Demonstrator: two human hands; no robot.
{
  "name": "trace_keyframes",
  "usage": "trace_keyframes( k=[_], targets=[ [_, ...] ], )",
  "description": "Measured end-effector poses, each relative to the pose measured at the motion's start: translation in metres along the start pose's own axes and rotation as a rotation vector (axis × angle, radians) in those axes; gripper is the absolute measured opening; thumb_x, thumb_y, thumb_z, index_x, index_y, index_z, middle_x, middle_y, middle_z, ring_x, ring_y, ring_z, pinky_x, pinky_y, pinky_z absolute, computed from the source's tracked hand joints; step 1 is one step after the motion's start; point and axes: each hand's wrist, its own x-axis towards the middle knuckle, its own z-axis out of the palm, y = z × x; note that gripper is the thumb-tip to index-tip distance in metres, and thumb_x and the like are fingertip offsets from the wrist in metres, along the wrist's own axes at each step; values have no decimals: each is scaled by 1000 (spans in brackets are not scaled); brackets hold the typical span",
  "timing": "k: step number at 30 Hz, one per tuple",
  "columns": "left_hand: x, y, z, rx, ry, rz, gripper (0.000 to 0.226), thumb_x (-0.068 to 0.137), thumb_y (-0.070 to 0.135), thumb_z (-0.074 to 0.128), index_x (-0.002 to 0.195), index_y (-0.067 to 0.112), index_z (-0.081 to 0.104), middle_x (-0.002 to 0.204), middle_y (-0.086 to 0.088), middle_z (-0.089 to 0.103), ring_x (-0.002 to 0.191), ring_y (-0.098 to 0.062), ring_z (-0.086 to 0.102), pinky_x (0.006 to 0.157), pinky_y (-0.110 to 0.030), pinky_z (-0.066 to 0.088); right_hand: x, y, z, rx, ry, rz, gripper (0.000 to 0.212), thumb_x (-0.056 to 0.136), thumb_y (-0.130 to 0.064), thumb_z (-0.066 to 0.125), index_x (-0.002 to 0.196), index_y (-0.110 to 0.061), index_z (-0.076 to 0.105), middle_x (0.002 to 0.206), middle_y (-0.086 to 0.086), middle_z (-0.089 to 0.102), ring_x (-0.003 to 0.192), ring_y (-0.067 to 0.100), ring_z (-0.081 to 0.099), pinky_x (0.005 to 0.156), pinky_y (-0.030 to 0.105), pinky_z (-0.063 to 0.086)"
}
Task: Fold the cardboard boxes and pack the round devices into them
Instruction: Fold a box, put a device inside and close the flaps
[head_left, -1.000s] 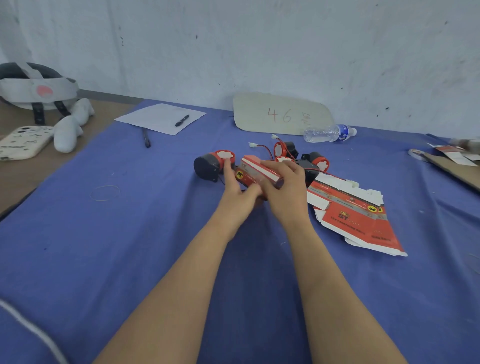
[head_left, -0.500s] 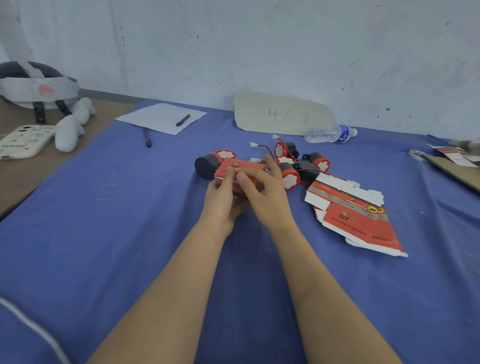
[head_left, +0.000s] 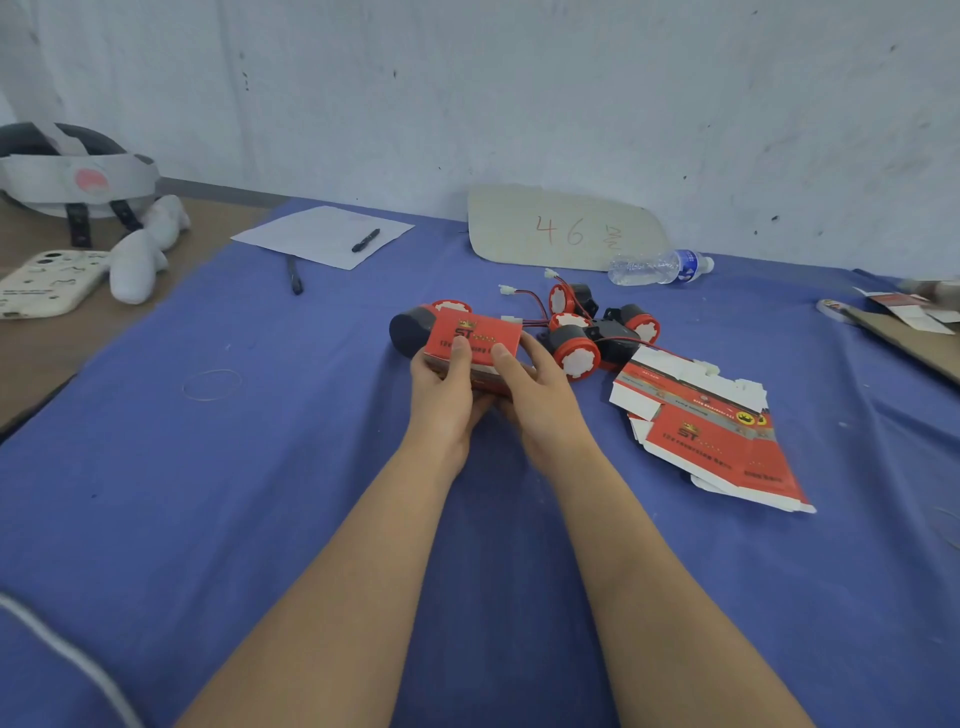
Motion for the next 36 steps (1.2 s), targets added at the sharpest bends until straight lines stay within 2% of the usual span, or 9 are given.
trace_keyframes(
  k=[7,11,15,21,24,27,32,34,36],
  targets=[
    [1,-2,1,13,17,-1,38,101,24,47,136,12,39,125,-13,60,107,-28,64,92,-45,54,0,2,-1,-86,-15,-50,30,96,-19,55,126,-22,50,124,9,62,115,25,58,103,46,44],
    [1,-3,1,26,4,7,38,102,22,46,137,13,37,124,-11,59,104,-24,65,87,-39,56,0,1,-2,-36,-1,-6,45,96,-15,55,139,-16,42,128,12,59,118,26,57,104,46,44],
    [0,-3,0,9,-27,19,42,100,18,50,140,16,35,126,-10,59,105,-22,65,81,-32,57,-1,-1,-5,89,-40,11,43,96,-10,53,139,-15,45,122,13,64,113,27,61,102,43,46],
    [0,-2,0,-46,-98,38,56,93,2,56,141,14,31,118,-8,62,92,-15,67,76,-26,59,2,-3,-22,144,-223,83,34,100,-20,48,129,-37,47,102,-10,72,94,7,68,86,27,55],
    [0,-2,-1,-4,-110,61,55,94,2,56,142,14,32,116,-7,63,95,-17,67,78,-27,59,-1,-5,-24,-13,-202,9,43,100,-19,48,141,-31,39,107,-3,69,102,12,66,87,28,55],
    [1,-3,-3,59,-110,94,56,93,3,57,141,15,32,115,-5,63,101,-20,66,78,-28,58,-1,-3,-19,-183,-161,-78,48,101,-19,45,147,-23,31,101,-7,66,96,8,66,79,20,56],
    [0,0,-1,-24,-105,49,43,99,23,51,139,18,36,122,-8,63,109,-25,65,88,-35,55,1,-1,-18,-54,-103,-58,36,99,-21,49,132,-35,43,90,-15,70,91,6,68,74,20,55],
    [0,2,-1,-37,-63,6,40,99,39,47,133,18,41,117,-7,66,105,-24,66,88,-34,54,4,0,-20,50,-83,14,32,99,-21,49,126,-37,47,101,-9,68,99,12,66,80,24,54],
    [2,1,-3,40,24,18,38,98,40,49,125,13,47,115,-8,65,102,-21,65,89,-34,54,5,0,-20,84,-30,48,26,98,-24,50,122,-34,50,109,-5,63,103,15,63,81,27,54]
  ],
)
